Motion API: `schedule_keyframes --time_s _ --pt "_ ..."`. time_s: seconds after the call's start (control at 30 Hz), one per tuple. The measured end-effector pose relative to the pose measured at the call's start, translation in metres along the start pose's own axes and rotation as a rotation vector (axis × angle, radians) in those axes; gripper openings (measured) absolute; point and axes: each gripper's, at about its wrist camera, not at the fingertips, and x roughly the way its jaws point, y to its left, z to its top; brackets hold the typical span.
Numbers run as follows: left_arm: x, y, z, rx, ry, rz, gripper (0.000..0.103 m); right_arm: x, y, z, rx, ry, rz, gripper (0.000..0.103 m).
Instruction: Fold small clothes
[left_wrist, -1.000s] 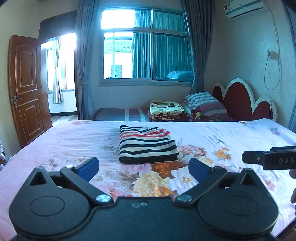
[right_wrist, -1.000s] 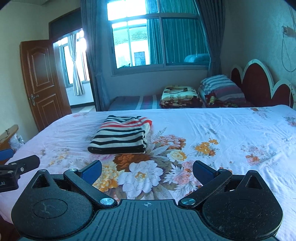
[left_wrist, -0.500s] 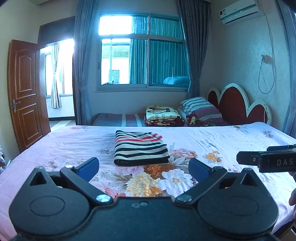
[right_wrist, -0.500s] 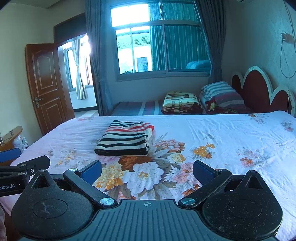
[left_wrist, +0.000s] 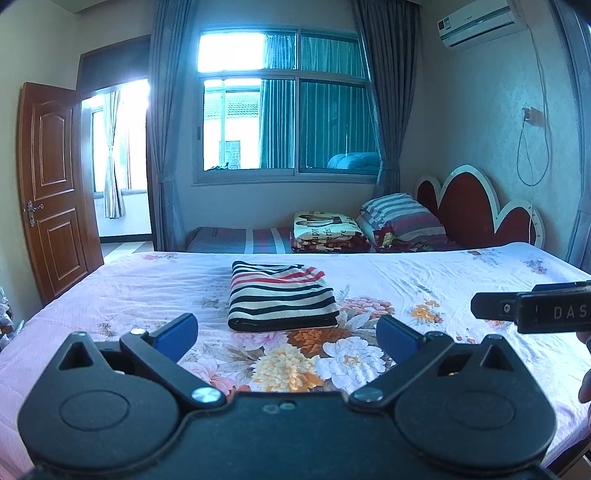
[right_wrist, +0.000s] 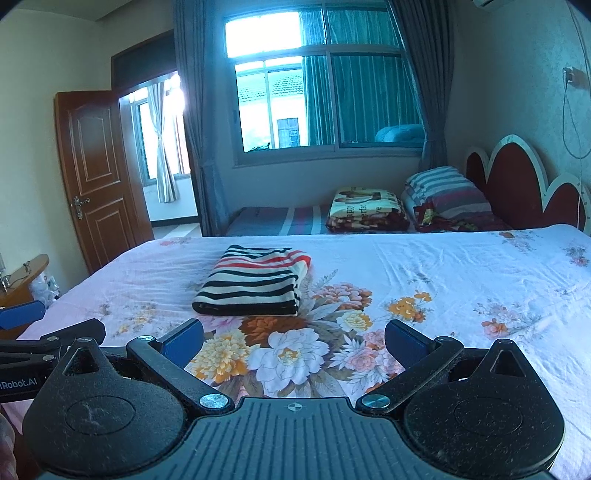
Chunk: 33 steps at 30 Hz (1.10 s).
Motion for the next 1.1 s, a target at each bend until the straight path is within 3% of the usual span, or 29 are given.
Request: schedule_keyframes --time_s 1.1 --pt "0.002 -0.007 0.008 0.040 -0.023 0.007 0.103 0.000 -0.011 0.005 -0.006 -0.014 0.010 0.103"
